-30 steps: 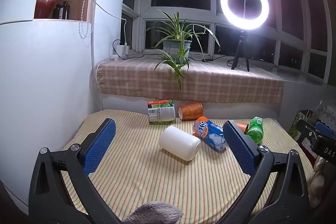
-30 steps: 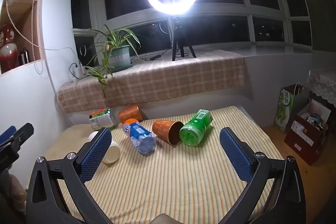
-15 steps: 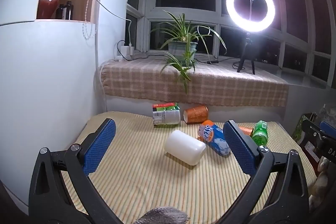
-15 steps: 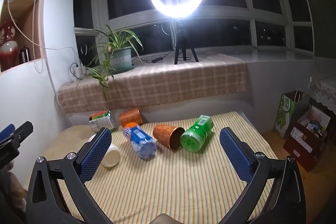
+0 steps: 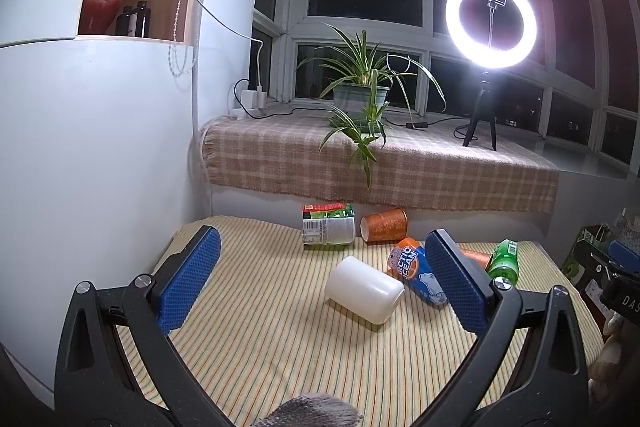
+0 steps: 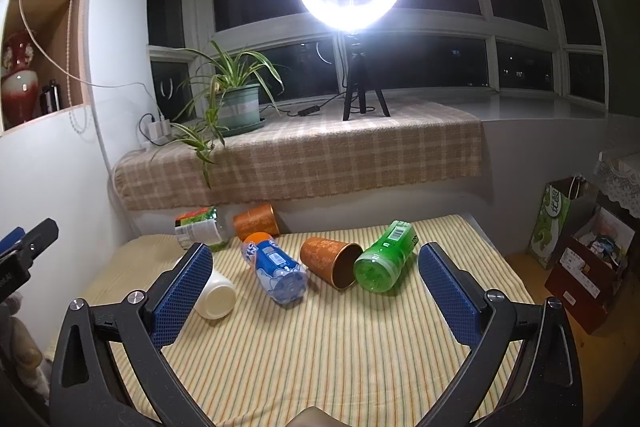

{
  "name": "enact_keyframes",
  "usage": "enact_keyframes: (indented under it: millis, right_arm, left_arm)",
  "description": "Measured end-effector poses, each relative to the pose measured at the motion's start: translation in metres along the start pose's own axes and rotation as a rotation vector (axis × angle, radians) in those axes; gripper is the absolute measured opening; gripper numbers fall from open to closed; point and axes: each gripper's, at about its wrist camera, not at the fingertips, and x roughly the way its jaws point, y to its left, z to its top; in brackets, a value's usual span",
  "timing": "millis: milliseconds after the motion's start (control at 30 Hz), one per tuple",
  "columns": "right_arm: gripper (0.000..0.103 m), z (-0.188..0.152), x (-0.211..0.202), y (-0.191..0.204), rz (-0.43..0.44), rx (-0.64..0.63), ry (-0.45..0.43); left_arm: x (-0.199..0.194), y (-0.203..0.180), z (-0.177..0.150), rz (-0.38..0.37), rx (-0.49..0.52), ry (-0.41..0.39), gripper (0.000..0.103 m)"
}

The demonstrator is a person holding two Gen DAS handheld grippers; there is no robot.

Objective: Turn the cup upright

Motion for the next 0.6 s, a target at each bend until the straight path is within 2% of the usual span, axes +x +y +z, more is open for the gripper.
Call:
enact_keyframes:
  millis: [600]
  right_arm:
    - [0.103,0.0008,0.0078,0.002,-0.001,-0.004,0.022]
  left_arm:
    - [0.0,-0.0011,0.0003,0.002,-0.002,0.002,0.103]
